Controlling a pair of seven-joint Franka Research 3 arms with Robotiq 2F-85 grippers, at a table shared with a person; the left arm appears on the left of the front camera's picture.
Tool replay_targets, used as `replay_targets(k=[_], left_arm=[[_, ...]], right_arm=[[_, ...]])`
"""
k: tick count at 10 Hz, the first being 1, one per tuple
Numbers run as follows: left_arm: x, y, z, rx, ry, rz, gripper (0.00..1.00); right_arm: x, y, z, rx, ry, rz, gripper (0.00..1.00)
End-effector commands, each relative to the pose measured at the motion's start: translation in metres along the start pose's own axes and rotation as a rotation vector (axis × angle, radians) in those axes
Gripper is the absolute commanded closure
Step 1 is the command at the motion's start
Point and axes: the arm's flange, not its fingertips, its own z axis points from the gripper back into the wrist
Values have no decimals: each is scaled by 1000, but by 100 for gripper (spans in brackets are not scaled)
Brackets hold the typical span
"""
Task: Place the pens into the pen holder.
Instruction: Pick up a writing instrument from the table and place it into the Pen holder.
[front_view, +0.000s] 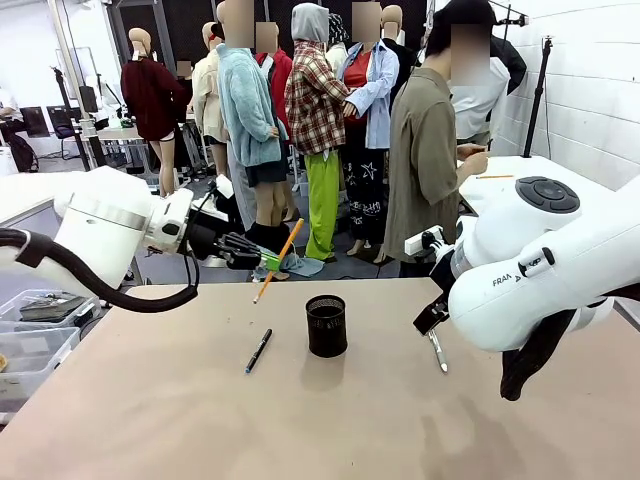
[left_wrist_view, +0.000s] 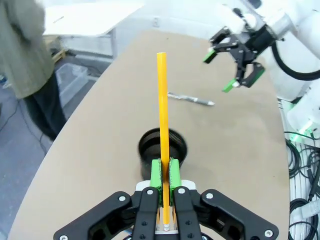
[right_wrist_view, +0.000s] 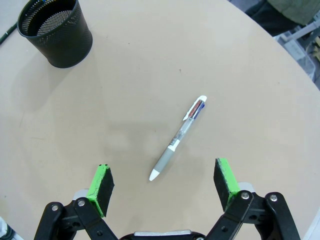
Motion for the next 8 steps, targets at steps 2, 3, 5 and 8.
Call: replay_targets(k=[2,3,5,8], left_arm=[[6,7,-33,-147,-150,-105,100],[8,8,-44,-197,-183,-146,100],[16,15,-67,-230,-239,-161,100],[21,32,-109,-237,-236,-151,100]], right_arm=[[0,0,0,1,1,0,0],[0,0,0,1,1,0,0],[0,0,0,1,1,0,0],[0,0,0,1,1,0,0]])
